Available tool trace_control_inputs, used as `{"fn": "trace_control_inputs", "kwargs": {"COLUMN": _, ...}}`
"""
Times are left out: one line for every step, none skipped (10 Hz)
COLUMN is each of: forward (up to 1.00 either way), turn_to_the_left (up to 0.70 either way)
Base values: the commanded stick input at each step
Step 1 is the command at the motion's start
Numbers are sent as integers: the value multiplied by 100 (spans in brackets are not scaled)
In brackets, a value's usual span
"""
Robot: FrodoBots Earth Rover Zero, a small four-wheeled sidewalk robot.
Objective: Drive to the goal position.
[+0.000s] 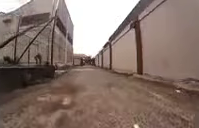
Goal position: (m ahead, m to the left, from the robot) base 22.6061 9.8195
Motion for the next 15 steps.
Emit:
{"fn": "trace_control_inputs", "kwargs": {"forward": 100, "turn_to_the_left": 0}}
{"fn": "trace_control_inputs", "kwargs": {"forward": 100, "turn_to_the_left": 0}}
{"fn": "trace_control_inputs", "kwargs": {"forward": 100, "turn_to_the_left": 0}}
{"fn": "trace_control_inputs", "kwargs": {"forward": 100, "turn_to_the_left": 0}}
{"fn": "trace_control_inputs", "kwargs": {"forward": 100, "turn_to_the_left": 0}}
{"fn": "trace_control_inputs", "kwargs": {"forward": 100, "turn_to_the_left": 0}}
{"fn": "trace_control_inputs", "kwargs": {"forward": 100, "turn_to_the_left": 0}}
{"fn": "trace_control_inputs", "kwargs": {"forward": 100, "turn_to_the_left": 0}}
{"fn": "trace_control_inputs", "kwargs": {"forward": 100, "turn_to_the_left": 0}}
{"fn": "trace_control_inputs", "kwargs": {"forward": 100, "turn_to_the_left": 0}}
{"fn": "trace_control_inputs", "kwargs": {"forward": 100, "turn_to_the_left": 0}}
{"fn": "trace_control_inputs", "kwargs": {"forward": 100, "turn_to_the_left": 0}}
{"fn": "trace_control_inputs", "kwargs": {"forward": 100, "turn_to_the_left": 0}}
{"fn": "trace_control_inputs", "kwargs": {"forward": 100, "turn_to_the_left": 0}}
{"fn": "trace_control_inputs", "kwargs": {"forward": 100, "turn_to_the_left": 0}}
